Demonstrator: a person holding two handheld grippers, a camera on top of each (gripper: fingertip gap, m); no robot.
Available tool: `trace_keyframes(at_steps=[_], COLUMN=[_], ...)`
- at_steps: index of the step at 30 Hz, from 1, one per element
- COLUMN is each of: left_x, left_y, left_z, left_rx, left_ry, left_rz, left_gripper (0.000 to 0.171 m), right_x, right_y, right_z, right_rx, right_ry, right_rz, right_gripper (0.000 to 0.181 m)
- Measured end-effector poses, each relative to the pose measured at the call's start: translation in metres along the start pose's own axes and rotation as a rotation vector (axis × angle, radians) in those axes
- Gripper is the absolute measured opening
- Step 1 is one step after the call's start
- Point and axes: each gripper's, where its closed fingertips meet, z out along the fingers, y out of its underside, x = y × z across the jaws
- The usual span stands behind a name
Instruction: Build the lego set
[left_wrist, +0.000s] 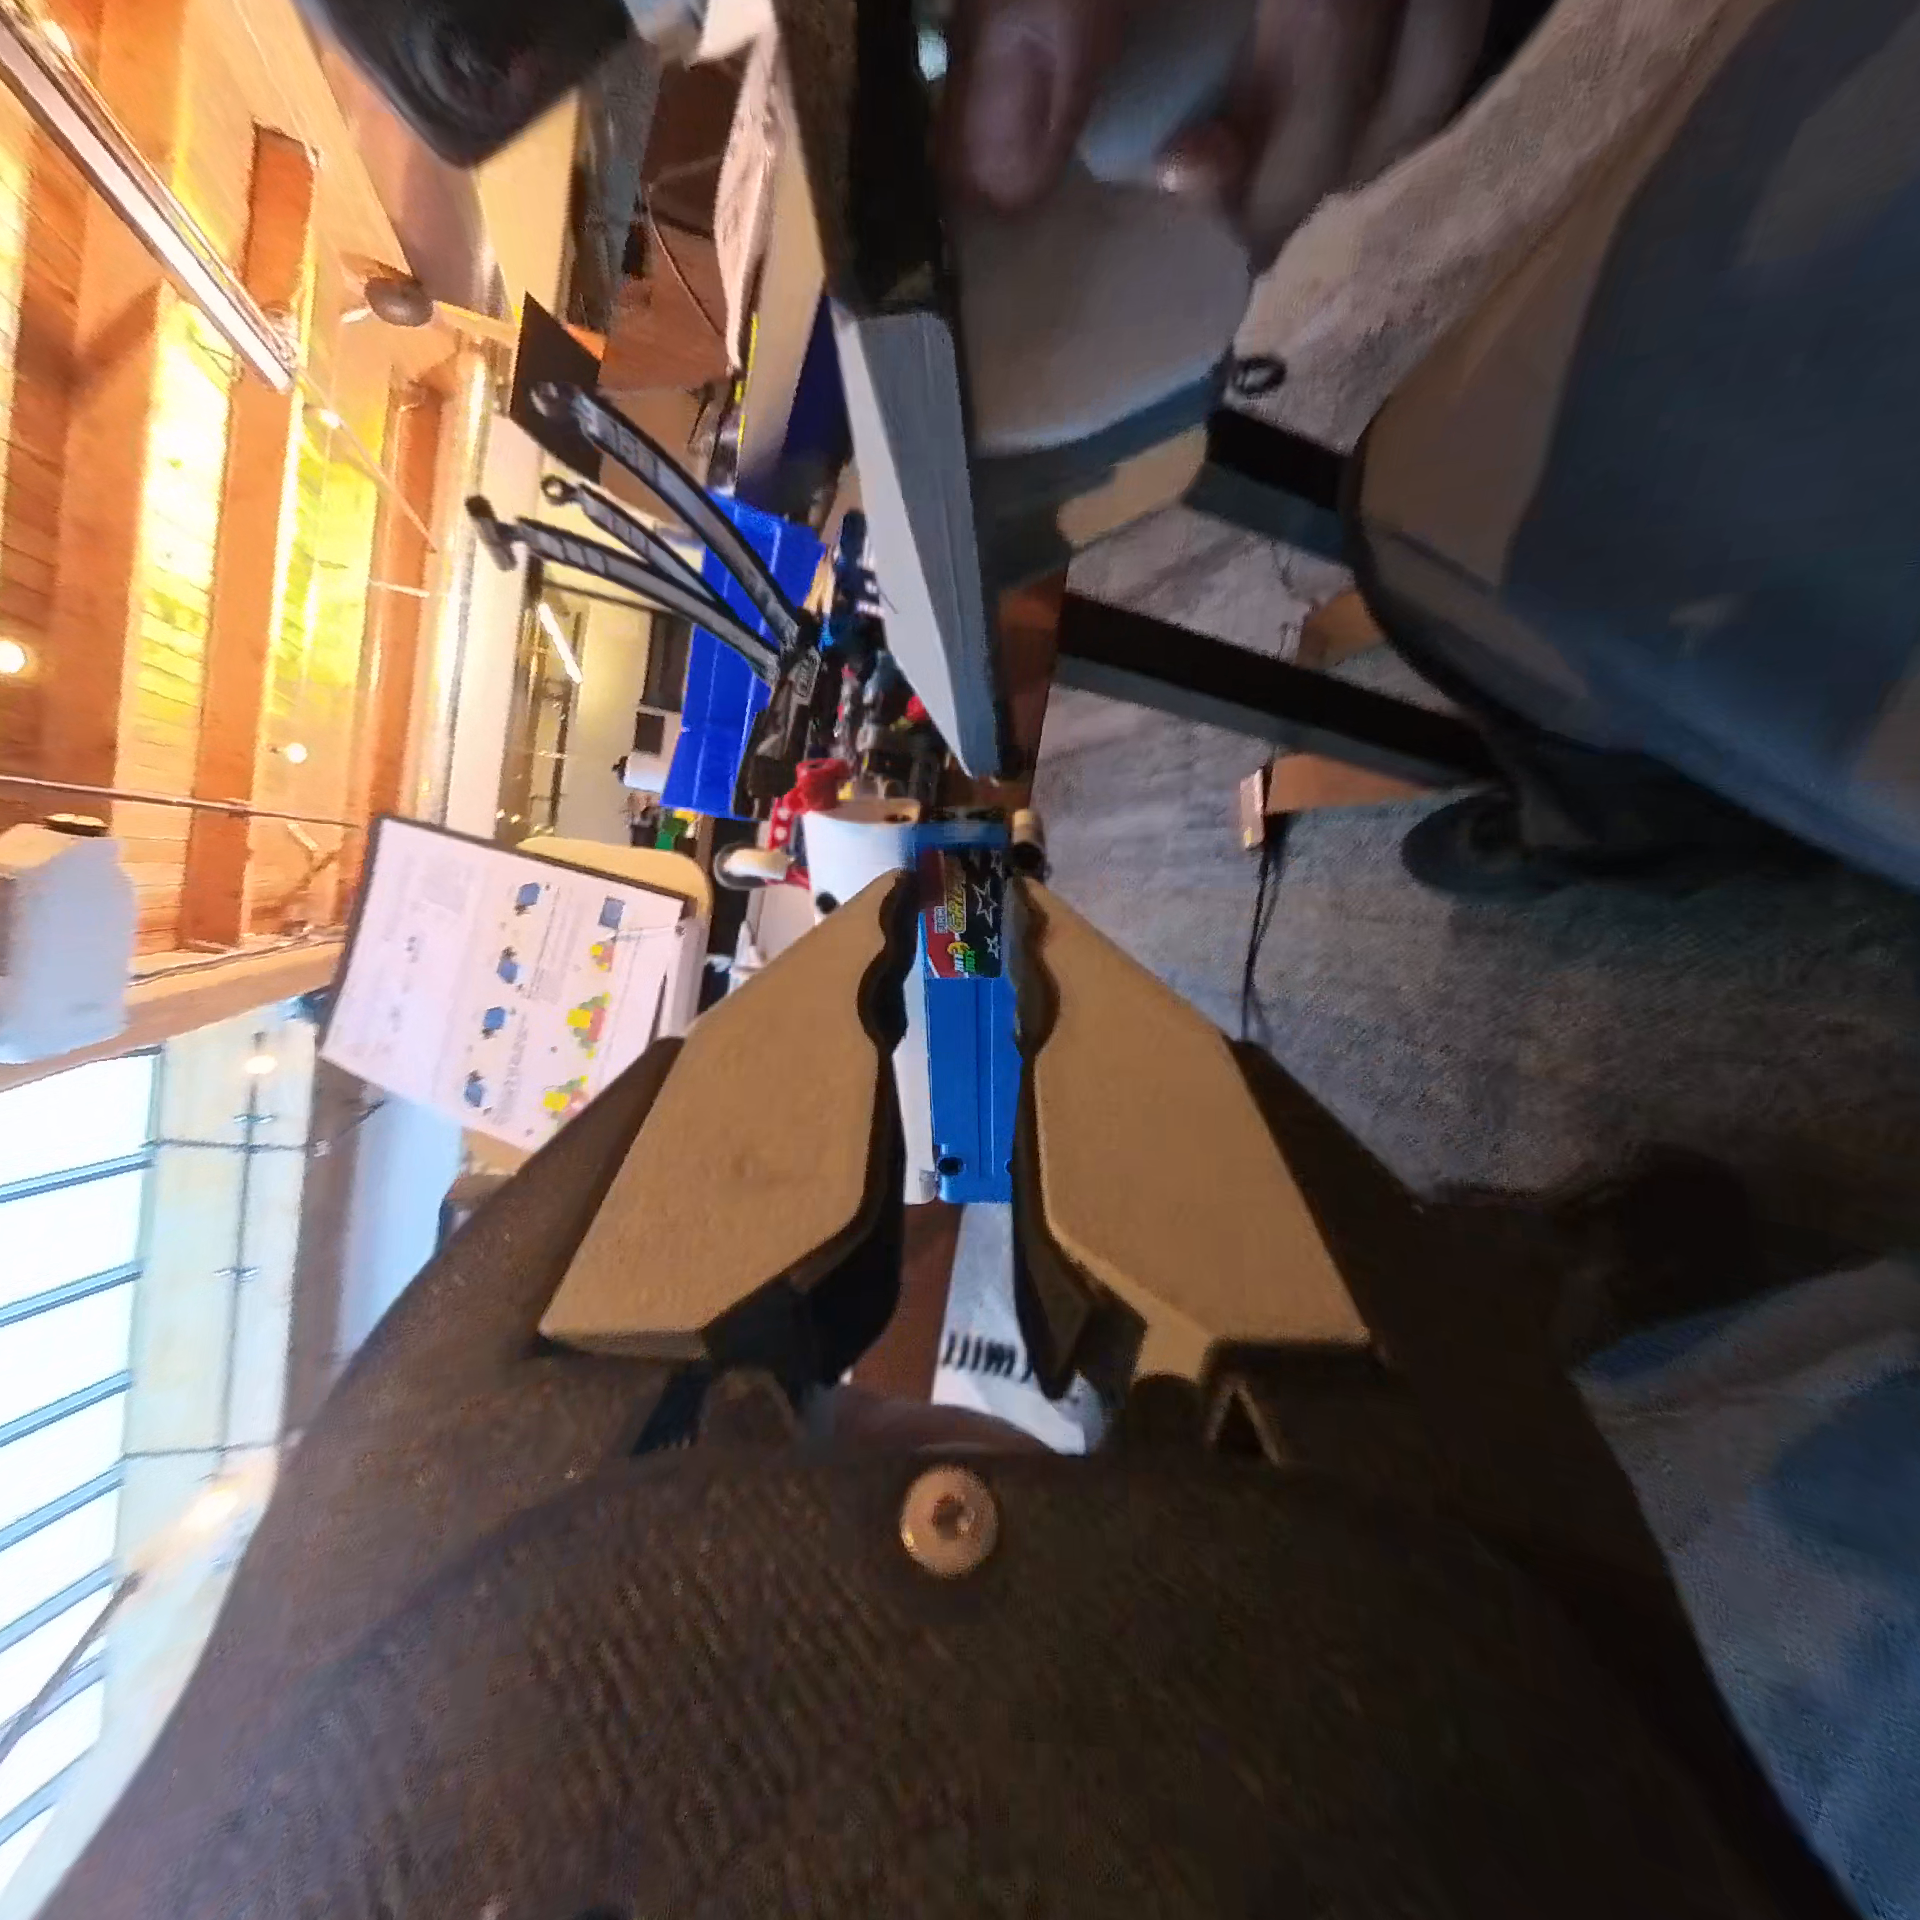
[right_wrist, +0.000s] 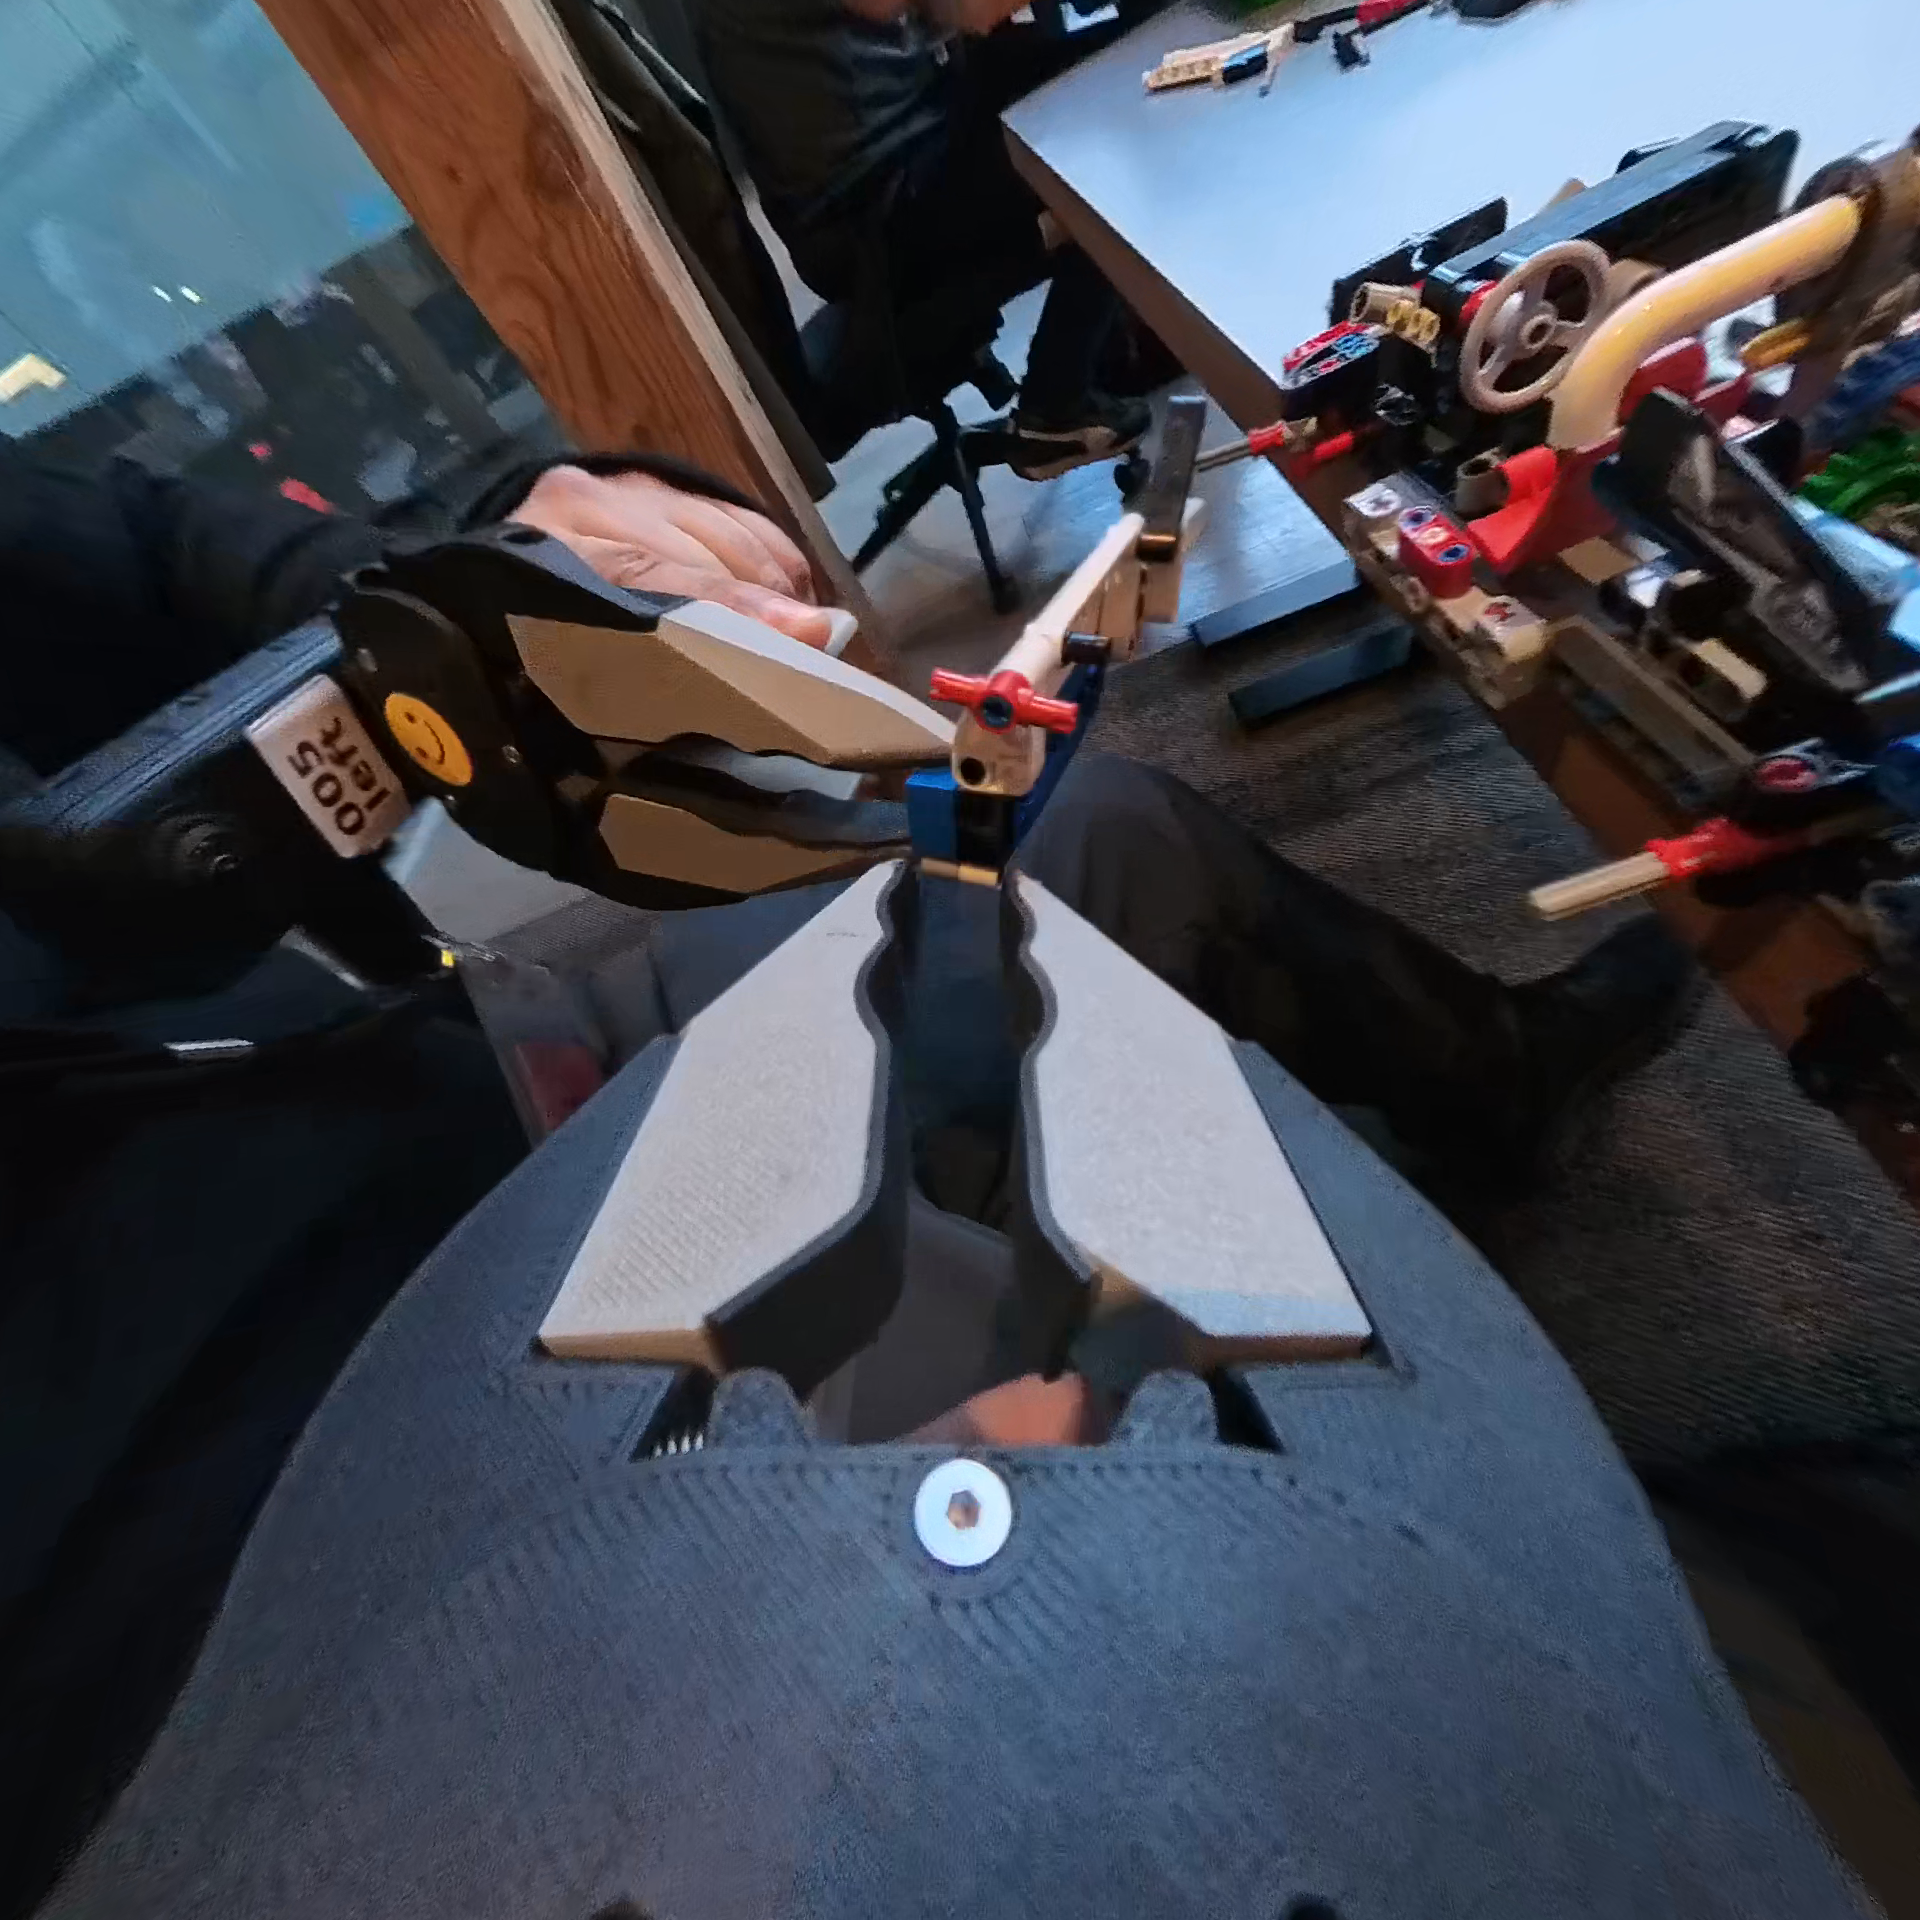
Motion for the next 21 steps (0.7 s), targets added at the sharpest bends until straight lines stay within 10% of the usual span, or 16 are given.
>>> trace_keyframes(at_steps=[12,21], left_x=[0.009,0.001], left_y=[0.025,0.021], left_z=[0.039,0.042], left_rx=[-0.188,-0.270], left_ry=[-0.089,-0.180], left_rz=[0.068,0.083], left_gripper=[0.013,0.014], right_x=[0.017,0.034], right_y=[-0.071,-0.100], right_z=[-0.052,-0.047], right_rx=[0.058,-0.399], right_ry=[0.230,0.284], right_rz=[-0.164,-0.238], right_gripper=[0.010,0.015])
